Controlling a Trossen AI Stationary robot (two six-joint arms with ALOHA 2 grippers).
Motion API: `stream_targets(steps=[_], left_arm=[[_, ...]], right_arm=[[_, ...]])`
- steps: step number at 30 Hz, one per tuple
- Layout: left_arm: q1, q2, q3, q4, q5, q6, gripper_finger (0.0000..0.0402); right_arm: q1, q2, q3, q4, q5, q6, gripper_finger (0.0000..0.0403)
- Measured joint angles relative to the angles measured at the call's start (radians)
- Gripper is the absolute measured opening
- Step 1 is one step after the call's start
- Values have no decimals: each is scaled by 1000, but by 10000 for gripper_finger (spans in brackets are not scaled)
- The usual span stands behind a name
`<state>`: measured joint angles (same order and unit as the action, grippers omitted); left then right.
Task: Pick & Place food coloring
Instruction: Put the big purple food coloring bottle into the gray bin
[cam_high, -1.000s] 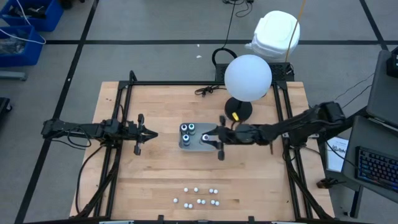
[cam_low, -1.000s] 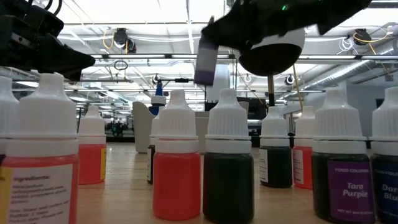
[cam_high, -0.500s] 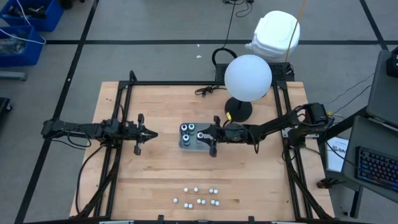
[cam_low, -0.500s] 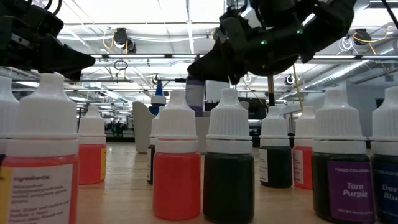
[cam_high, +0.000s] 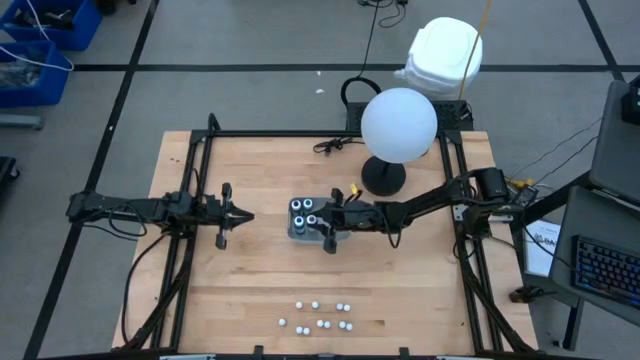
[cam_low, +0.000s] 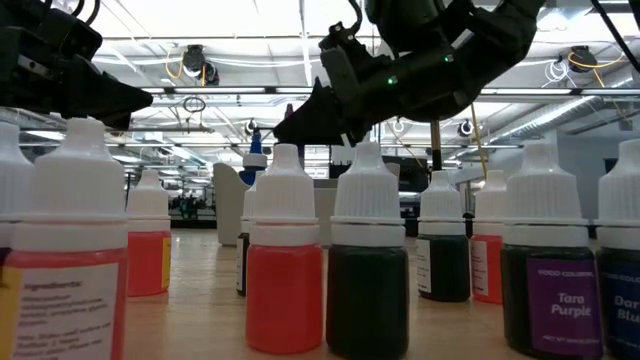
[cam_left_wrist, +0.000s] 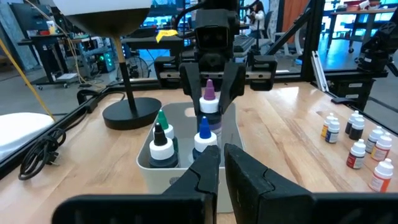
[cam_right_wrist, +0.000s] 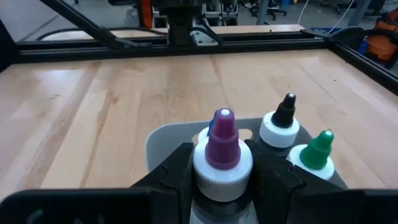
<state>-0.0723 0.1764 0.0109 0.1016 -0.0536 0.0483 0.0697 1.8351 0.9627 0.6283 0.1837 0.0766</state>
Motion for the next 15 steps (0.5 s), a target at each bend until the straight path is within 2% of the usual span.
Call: stream_targets(steps=[10, 15], left_arm=[[0, 0, 0, 5, 0, 10, 35], [0, 0, 0, 6, 0, 14, 35]], right_arm=[[-24, -1, 2, -22, 27, 9, 110], [-25, 54, 0, 24, 29, 18, 111]])
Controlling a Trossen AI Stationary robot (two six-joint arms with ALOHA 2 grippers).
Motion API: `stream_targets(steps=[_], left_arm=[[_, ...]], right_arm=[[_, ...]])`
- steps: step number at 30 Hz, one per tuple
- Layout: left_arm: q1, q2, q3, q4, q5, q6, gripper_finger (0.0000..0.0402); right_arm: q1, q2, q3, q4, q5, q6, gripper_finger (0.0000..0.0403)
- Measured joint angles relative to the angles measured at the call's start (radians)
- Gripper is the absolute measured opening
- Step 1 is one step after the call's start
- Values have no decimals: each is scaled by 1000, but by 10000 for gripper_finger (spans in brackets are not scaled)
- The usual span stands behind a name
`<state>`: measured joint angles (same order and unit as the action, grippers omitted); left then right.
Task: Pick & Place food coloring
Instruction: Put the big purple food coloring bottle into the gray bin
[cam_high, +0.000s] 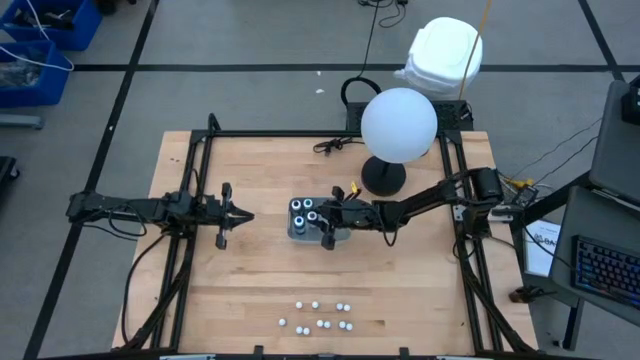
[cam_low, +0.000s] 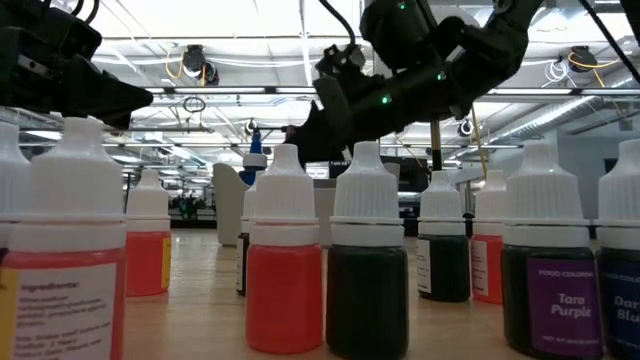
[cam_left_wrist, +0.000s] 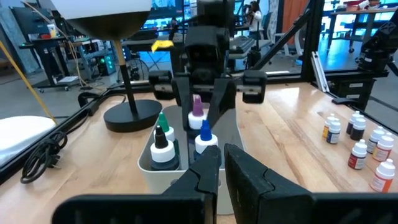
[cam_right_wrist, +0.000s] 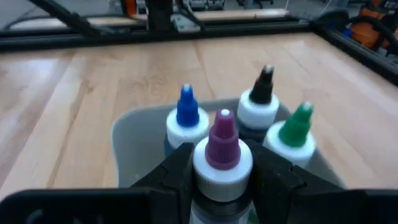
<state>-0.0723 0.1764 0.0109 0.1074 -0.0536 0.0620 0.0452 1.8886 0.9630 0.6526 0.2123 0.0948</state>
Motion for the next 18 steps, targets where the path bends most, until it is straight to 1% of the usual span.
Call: stream_targets(steps=[2, 8, 18], left_arm=[[0, 0, 0, -1, 0, 4, 35], [0, 0, 0, 0, 0, 4, 35], [0, 0, 0, -1, 0, 5, 35]], right_arm=[[0, 33, 3, 47, 0, 12, 112], [-14, 89, 4, 98, -3, 28, 110], [-16, 91, 3, 86, -3, 24, 119]])
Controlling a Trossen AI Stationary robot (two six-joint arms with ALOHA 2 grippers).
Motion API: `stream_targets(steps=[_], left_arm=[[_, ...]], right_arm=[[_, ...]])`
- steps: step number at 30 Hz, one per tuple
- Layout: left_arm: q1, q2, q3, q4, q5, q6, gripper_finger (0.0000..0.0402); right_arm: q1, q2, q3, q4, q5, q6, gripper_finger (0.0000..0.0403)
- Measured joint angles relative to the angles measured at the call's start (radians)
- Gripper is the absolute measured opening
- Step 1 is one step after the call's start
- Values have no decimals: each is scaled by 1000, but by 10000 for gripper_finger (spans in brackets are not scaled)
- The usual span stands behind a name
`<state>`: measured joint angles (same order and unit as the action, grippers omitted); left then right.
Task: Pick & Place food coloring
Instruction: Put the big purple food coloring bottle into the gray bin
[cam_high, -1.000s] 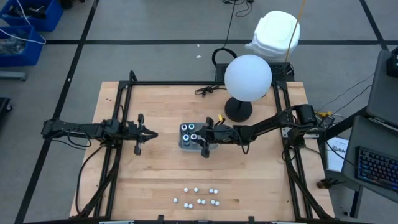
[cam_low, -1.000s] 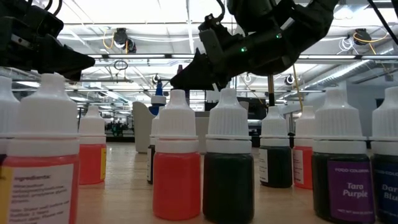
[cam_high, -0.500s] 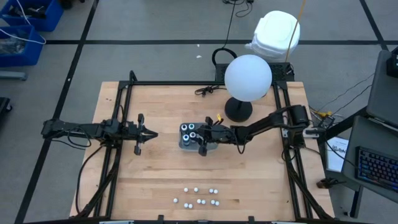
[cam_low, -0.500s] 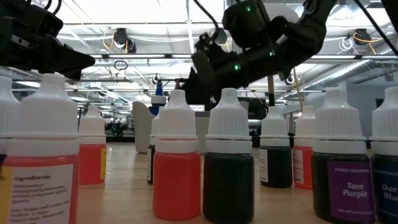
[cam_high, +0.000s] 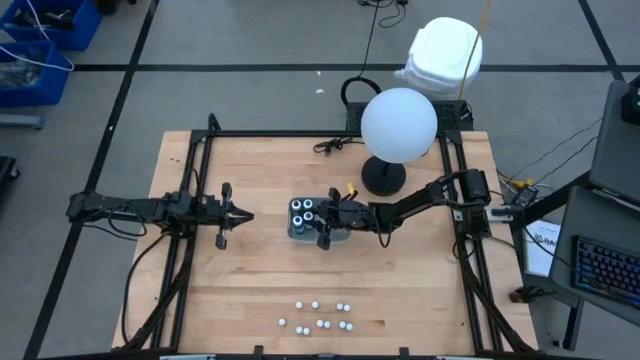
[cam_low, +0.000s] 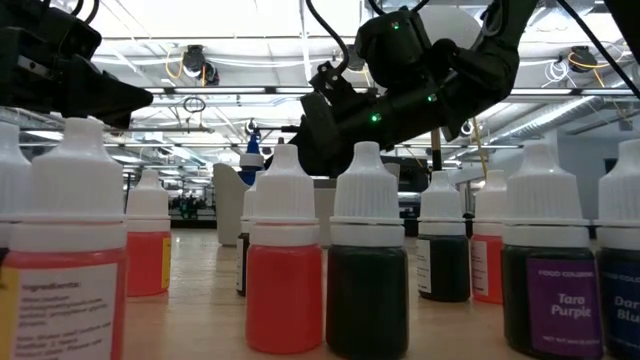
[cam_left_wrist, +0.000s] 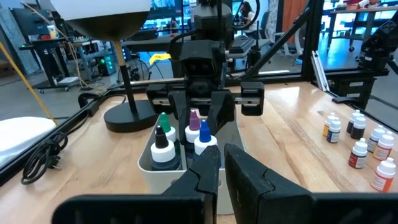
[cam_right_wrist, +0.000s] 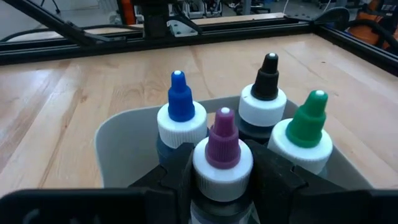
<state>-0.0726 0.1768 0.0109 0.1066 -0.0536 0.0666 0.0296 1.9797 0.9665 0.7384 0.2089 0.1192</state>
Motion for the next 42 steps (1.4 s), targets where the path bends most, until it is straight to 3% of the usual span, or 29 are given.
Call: stream_targets(steps=[10, 29, 42], left_arm=[[0, 0, 0, 0, 0, 0, 35], [0, 0, 0, -1, 0, 0, 35], [0, 0, 0, -6, 0, 0, 35]], right_arm=[[0, 1, -1, -1, 0, 0, 126], [12, 5, -4, 46, -5, -37, 184], [18, -54, -4, 59, -34, -87, 191]])
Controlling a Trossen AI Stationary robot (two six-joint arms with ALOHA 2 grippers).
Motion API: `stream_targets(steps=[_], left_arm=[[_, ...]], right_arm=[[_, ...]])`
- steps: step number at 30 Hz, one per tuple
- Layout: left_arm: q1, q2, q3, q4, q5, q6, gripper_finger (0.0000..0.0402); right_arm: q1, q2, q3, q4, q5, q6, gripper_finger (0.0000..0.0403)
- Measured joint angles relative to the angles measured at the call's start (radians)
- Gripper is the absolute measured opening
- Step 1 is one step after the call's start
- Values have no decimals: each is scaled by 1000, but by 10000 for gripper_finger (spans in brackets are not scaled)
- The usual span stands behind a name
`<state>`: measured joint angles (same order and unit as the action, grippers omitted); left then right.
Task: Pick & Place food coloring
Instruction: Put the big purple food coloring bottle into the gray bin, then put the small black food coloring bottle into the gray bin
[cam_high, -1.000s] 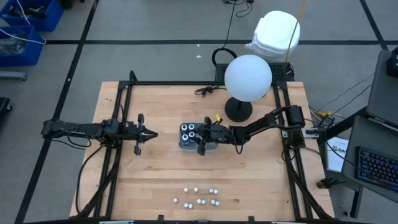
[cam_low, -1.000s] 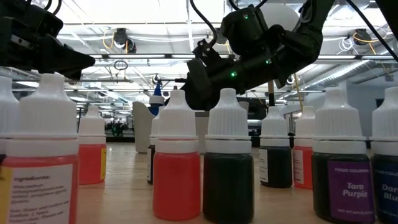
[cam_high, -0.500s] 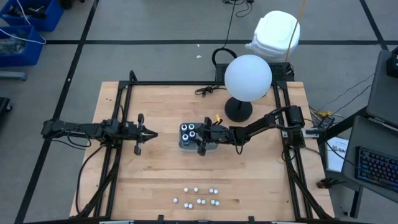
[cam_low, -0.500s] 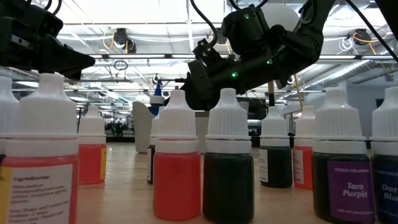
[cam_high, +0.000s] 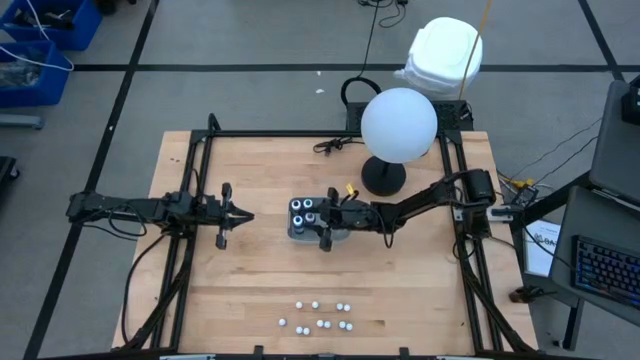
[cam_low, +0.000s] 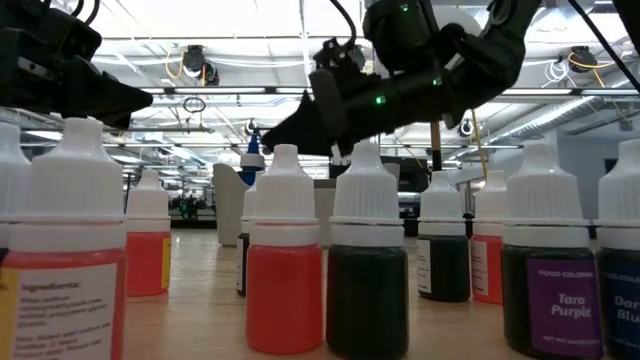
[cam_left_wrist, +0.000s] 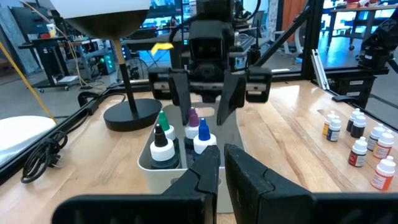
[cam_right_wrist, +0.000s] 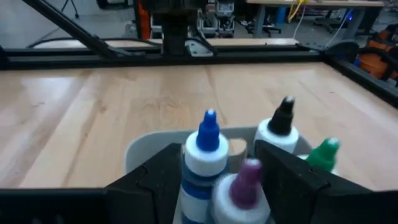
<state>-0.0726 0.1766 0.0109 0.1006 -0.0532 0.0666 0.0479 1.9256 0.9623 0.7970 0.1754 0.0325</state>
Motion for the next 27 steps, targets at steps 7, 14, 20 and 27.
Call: stream_targets(steps=[7, 14, 20, 27], left_arm=[[0, 0, 0, -1, 0, 0, 35], [0, 0, 0, -1, 0, 0, 35], [0, 0, 0, -1, 0, 0, 35], [0, 0, 0, -1, 0, 0, 35]], right_arm=[[0, -134, 0, -113, 4, -52, 190], [20, -353, 1, -337, 4, -128, 189], [58, -551, -23, -479, 3, -219, 147], [44, -760, -37, -604, -51, -228, 19]])
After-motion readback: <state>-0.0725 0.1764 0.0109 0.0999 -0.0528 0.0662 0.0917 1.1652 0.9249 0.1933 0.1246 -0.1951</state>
